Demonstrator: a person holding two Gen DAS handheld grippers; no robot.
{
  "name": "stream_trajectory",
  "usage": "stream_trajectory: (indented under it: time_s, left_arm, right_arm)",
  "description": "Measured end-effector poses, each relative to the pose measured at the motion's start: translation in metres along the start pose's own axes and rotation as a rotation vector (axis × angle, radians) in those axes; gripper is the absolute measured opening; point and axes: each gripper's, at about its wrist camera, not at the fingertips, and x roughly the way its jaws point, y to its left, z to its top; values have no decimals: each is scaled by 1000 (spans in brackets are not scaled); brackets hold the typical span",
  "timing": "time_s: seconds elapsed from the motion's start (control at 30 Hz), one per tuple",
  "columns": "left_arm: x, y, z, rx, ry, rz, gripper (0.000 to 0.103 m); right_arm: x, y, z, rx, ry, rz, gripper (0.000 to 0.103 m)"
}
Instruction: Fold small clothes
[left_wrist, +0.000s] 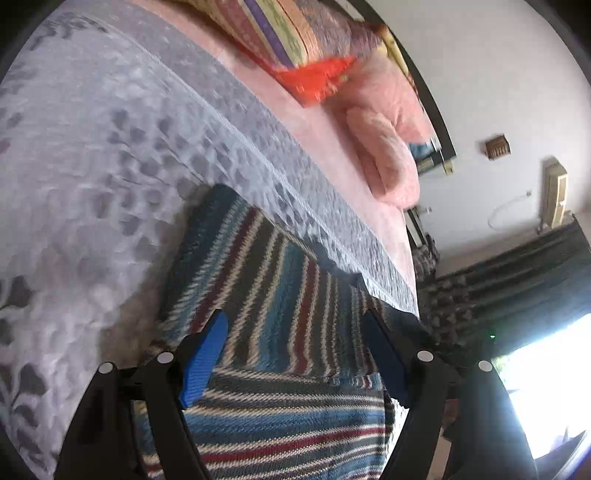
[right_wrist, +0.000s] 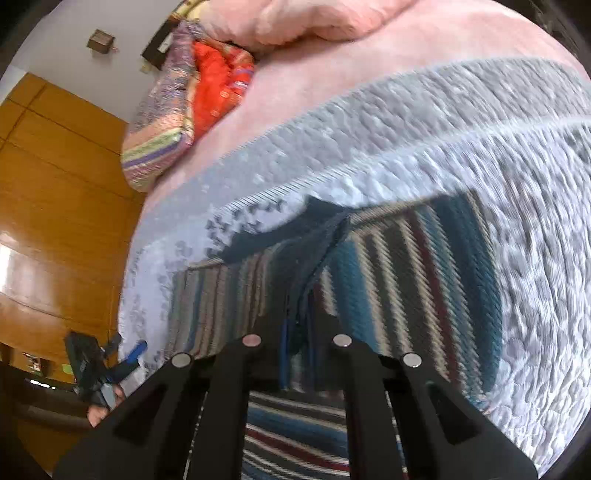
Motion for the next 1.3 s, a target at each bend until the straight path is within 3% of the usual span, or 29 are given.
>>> stream_trajectory:
  time_s: [0.23,0.37,0.43,0.57,0.67,0.8,0.83,0.87,0.97,1.0,1.07,1.17,1.2,1.23,1.27,1.3]
  left_arm:
    - [54,9,5,51,98,105,75]
    - [71,18,3,42,148,135,75]
    - [70,11,10,54,161,116,75]
    - [61,-13,42,77,113,27,75]
    - [71,-19,67,78,116,-5,75]
    - [110,-3,79,55,185,60,75]
    - [121,7,80,43,203,103,75]
    - [133,20,78,22,225,140,72]
    - [133,22,76,33,224,146,69]
    - [124,15,76,44,215,120,69]
    - [107,3,66,86,220,55,70]
    - [98,-2,43,137,271,20,69]
    - [100,2,33,148,293,41,69]
    - [106,8,24,166,312,89,69]
    - [109,11,20,176,316,118,62]
    - [111,13,15,184,304,141,62]
  right_arm:
    - [31,-46,-23,34,32,-73,7]
    - [46,-55,-32,-9,69,-124,9]
    - [35,-56,-28,3,43,-103,15]
    - [7,-50,-4,34,-54,-6,15]
    - [23,-46,10,43,-2,69,15]
    - [68,-52,5,48,131,76,14]
    - [76,-59,3,52,145,55,0]
    - [81,-64,2,53,150,39,0]
    - [72,-67,4,65,145,65,0]
    - [62,-62,3,45,128,78,7]
    - [47,-56,-4,23,121,117,7]
    - [44,-49,-24,-13,166,132,7]
    - [50,-50,-29,-23,187,111,7]
    - [60,-52,-36,-48,207,50,1]
    - [65,-53,-40,-62,210,29,0]
    - [63,-56,-41,-43,206,38,0]
